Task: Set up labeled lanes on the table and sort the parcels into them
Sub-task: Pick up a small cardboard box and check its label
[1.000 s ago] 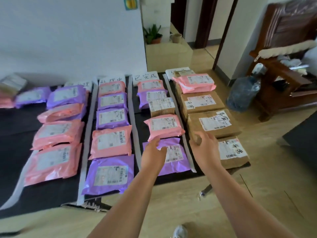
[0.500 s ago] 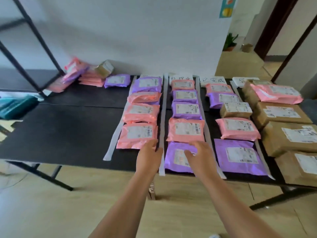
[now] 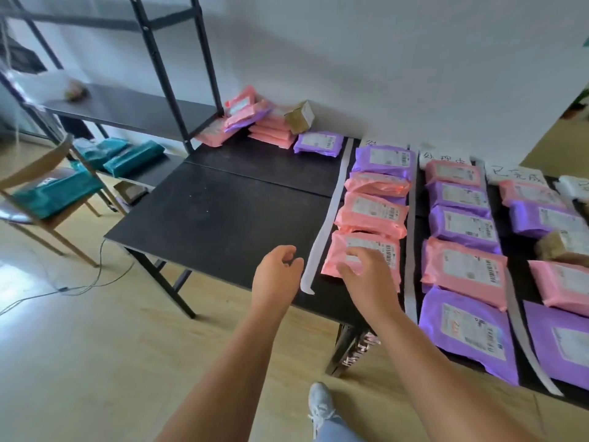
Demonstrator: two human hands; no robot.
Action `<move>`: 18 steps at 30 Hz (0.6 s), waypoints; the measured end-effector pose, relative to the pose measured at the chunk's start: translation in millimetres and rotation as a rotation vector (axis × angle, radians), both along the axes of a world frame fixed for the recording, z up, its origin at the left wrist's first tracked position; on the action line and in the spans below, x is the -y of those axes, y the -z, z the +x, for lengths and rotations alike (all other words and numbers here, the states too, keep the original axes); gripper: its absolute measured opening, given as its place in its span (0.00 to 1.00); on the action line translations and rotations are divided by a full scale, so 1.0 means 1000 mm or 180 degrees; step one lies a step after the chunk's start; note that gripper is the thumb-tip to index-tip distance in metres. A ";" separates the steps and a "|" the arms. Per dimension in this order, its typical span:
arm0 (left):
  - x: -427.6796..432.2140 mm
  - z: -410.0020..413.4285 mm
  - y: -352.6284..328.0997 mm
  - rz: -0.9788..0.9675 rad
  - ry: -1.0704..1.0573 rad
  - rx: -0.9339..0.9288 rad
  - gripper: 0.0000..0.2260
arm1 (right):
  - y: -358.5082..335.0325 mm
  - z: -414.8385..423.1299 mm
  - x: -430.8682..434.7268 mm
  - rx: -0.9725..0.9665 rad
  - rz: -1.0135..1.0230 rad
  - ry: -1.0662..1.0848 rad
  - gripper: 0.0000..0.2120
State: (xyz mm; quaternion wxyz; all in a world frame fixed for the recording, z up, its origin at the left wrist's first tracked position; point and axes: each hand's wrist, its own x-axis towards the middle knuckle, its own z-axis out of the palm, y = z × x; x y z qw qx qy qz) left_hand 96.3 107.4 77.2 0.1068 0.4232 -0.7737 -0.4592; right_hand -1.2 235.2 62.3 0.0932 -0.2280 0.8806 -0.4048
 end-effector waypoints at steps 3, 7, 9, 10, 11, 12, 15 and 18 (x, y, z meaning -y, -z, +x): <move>0.036 -0.005 0.006 0.0031 -0.0079 0.0002 0.17 | 0.006 -0.010 0.043 0.0071 0.0021 -0.0060 0.17; 0.094 -0.025 0.010 -0.0065 -0.0082 0.0024 0.16 | 0.018 -0.035 0.107 0.0165 0.0017 -0.0115 0.17; 0.124 -0.036 0.008 -0.0092 -0.0075 0.0080 0.16 | 0.018 -0.050 0.142 0.0224 0.0016 -0.0131 0.17; 0.140 -0.040 0.006 -0.0115 -0.0073 0.0121 0.16 | 0.017 -0.057 0.160 0.0293 -0.0005 -0.0134 0.16; 0.155 -0.044 0.003 -0.0153 -0.0083 0.0162 0.16 | 0.016 -0.062 0.177 0.0364 -0.0049 -0.0138 0.16; 0.169 -0.048 0.000 -0.0207 -0.0115 0.0188 0.16 | 0.014 -0.068 0.194 0.0419 -0.0095 -0.0159 0.16; 0.212 -0.059 -0.005 -0.0286 -0.0284 0.0157 0.15 | 0.008 -0.082 0.241 0.0401 -0.0151 -0.0279 0.16; 0.242 -0.068 -0.006 -0.0210 -0.0402 0.0066 0.15 | 0.002 -0.089 0.272 0.0384 -0.0142 -0.0338 0.17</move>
